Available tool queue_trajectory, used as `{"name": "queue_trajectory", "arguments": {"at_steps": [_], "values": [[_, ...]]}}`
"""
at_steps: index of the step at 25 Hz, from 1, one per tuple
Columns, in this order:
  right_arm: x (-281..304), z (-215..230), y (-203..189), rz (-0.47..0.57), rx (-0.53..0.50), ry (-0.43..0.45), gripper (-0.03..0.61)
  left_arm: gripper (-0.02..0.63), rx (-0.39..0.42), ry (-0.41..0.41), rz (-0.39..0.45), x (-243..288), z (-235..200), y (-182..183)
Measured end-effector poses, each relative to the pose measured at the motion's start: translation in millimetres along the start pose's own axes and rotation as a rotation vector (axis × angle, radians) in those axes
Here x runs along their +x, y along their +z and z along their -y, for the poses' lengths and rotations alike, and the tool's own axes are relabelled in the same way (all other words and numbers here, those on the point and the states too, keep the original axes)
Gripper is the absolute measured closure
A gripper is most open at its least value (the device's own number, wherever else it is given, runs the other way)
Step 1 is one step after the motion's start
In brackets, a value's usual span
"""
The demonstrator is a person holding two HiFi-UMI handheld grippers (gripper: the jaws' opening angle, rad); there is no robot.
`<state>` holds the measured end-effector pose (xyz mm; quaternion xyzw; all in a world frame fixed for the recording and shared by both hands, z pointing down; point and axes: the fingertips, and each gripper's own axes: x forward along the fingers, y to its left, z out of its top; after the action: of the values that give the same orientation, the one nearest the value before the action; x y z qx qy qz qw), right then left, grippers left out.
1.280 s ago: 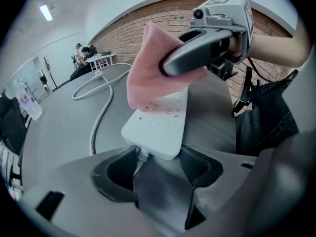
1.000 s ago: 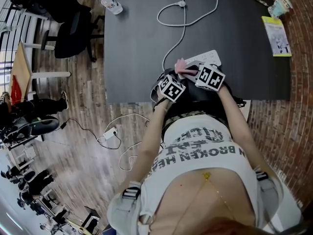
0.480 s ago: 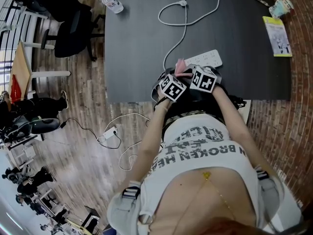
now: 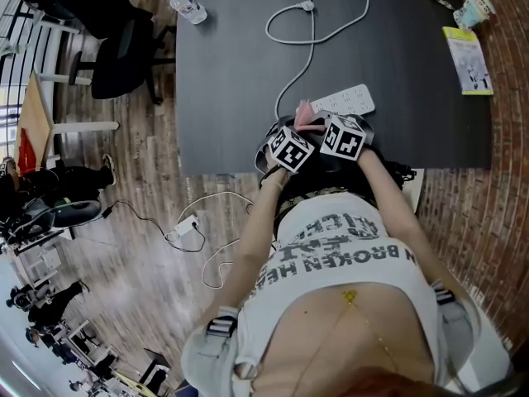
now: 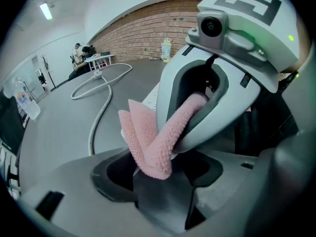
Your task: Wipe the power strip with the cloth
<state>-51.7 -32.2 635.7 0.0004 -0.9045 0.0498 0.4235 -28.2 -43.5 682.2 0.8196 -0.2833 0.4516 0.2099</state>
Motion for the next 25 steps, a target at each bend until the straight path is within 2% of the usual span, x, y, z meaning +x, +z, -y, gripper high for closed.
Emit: {"name": "queue_trajectory", "arguments": {"at_steps": [10, 25], "values": [[-0.2, -0.1, -0.4, -0.013, -0.021, -0.005, 0.561, 0.351, 0.000, -0.005, -0.001, -1.2, -0.8, -0.9], [-13.5, 14.5, -15.6, -0.027, 0.022, -0.050, 0.561, 0.350, 0.003, -0.013, 0.002, -1.1, -1.0, -1.3]]}}
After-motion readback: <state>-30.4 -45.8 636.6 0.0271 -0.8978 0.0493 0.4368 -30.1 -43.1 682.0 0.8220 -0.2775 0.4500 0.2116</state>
